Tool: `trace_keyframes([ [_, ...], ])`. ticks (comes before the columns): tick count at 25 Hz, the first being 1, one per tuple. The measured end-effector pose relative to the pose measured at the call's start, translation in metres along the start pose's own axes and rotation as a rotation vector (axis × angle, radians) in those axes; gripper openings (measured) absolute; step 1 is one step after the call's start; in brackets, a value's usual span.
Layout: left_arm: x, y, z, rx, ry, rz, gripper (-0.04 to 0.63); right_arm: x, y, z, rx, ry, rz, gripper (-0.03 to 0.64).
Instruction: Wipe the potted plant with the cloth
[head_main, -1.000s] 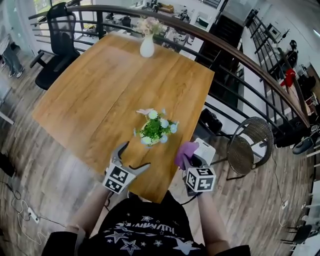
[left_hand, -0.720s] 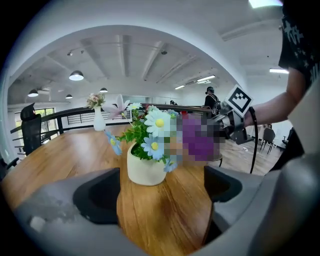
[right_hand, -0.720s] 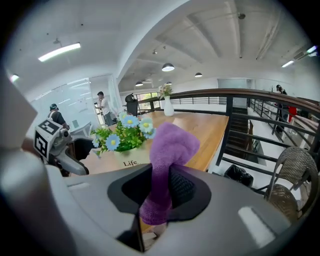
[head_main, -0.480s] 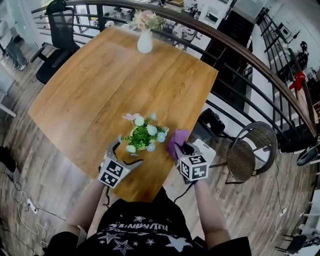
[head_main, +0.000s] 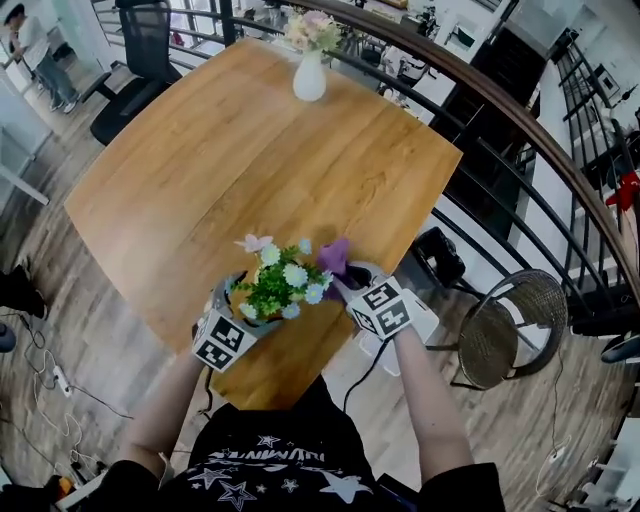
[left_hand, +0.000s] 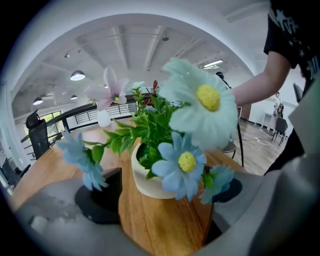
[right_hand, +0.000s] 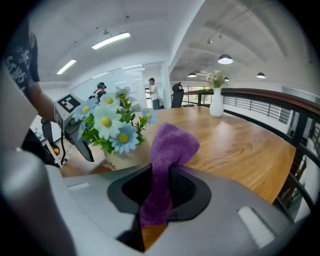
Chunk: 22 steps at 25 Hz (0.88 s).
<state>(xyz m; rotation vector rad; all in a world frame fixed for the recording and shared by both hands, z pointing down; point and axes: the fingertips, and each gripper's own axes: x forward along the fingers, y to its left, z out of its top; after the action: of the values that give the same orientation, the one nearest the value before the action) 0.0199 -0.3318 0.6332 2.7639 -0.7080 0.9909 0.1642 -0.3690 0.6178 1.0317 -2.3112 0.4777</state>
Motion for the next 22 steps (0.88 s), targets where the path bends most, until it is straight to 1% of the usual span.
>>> trace_keyframes([
  [5, 0.007, 0.002, 0.008, 0.01, 0.003, 0.003, 0.531, 0.017, 0.0, 0.016, -0.14, 0.001, 0.128, 0.083],
  [9, 0.013, 0.002, 0.008, 0.014, 0.022, 0.007, 0.518, 0.03, 0.008, 0.024, -0.226, 0.003, 0.224, 0.081],
  [10, 0.013, 0.004, 0.008, 0.016, 0.026, 0.016, 0.492, 0.032, 0.013, 0.026, -0.248, 0.004, 0.252, 0.081],
  [11, 0.013, 0.005, 0.008, 0.018, 0.03, 0.028, 0.451, 0.033, 0.018, 0.028, -0.269, 0.007, 0.279, 0.081],
  [13, 0.012, 0.008, 0.008, 0.022, 0.033, 0.046, 0.413, 0.034, 0.027, 0.029, -0.313, 0.023, 0.318, 0.081],
  [16, 0.013, 0.008, 0.008, 0.024, 0.037, 0.049, 0.411, 0.034, 0.032, 0.027, -0.35, 0.042, 0.346, 0.081],
  [19, 0.012, 0.009, 0.006, 0.02, 0.04, 0.049, 0.41, 0.036, 0.039, 0.024, -0.346, 0.044, 0.364, 0.08],
  [22, 0.012, 0.009, 0.005, 0.016, 0.042, 0.052, 0.408, 0.035, 0.041, 0.021, -0.327, 0.038, 0.36, 0.08],
])
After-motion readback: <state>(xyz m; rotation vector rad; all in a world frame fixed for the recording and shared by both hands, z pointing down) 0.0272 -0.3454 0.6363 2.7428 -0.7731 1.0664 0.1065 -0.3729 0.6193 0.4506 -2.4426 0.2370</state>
